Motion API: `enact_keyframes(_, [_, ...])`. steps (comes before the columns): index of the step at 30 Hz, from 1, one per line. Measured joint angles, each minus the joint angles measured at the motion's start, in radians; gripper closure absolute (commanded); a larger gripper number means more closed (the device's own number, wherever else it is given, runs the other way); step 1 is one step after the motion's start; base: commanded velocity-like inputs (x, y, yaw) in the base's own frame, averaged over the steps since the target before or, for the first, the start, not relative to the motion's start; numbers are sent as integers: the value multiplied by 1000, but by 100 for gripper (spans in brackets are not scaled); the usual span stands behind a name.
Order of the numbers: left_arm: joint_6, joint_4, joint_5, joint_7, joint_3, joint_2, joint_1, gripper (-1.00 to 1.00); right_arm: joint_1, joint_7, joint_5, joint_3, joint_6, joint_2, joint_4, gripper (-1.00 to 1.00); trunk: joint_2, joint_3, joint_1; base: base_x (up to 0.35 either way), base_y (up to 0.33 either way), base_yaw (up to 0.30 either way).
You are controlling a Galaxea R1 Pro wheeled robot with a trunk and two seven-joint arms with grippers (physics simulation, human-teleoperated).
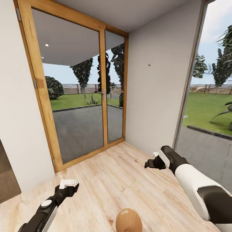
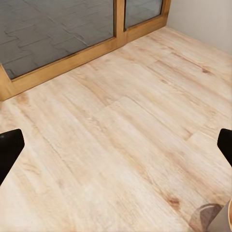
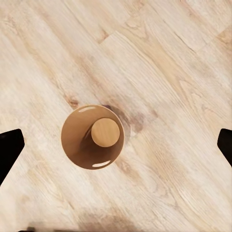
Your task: Put the three can of soda from the living room inside the tash can in the kitchen.
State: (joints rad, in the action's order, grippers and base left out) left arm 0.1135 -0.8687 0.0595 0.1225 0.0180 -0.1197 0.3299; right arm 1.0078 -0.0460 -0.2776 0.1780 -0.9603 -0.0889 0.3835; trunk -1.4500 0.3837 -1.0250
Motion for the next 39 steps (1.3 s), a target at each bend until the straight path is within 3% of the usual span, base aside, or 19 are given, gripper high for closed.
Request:
enact_keyframes(12, [24,20,-3,2,-1,-1,2,-100,-1,0,0,-1,0,0,0,-100,-70,31,-38,0,0,0])
enact_keyframes(15, [103,47,-2,7,-1,0,6,-100,-1,0,0,-1,0,0,0,-100,-91,41,-50,0,0,0])
enact_keyframes(16, [187,49,3,22,-1,1,20,-100,-1,0,0,-1,0,0,0,-100,-98,44,-54,0,0,0])
enact_keyframes(17, [190,49,3,23,-1,1,20,-100,-1,0,0,-1,0,0,0,-100,-105,47,-57,0,0,0])
enact_keyframes(22, [381,16,6,56,-1,5,102,-100,-2,0,0,0,0,0,0,-100,-140,62,-77,0,0,0])
enact_keyframes(24, [526,-32,7,62,-1,20,162,-100,-3,1,0,1,0,2,0,-100,-154,69,-84,0,0,0])
enact_keyframes(25, [673,-97,9,64,-1,36,208,-100,-3,1,0,2,0,5,0,-100,-161,72,-88,0,0,0])
enact_keyframes(27, [752,-139,7,64,1,43,251,-100,-3,1,0,3,0,4,0,-100,-175,78,-96,0,0,0])
enact_keyframes(32, [868,-172,3,62,7,57,360,-100,-3,0,0,2,0,2,-1,-100,-210,94,-115,0,0,0])
enact_keyframes(39, [873,-146,2,66,11,58,386,-100,-3,1,0,3,0,7,0,-100,-259,116,-142,0,0,0])
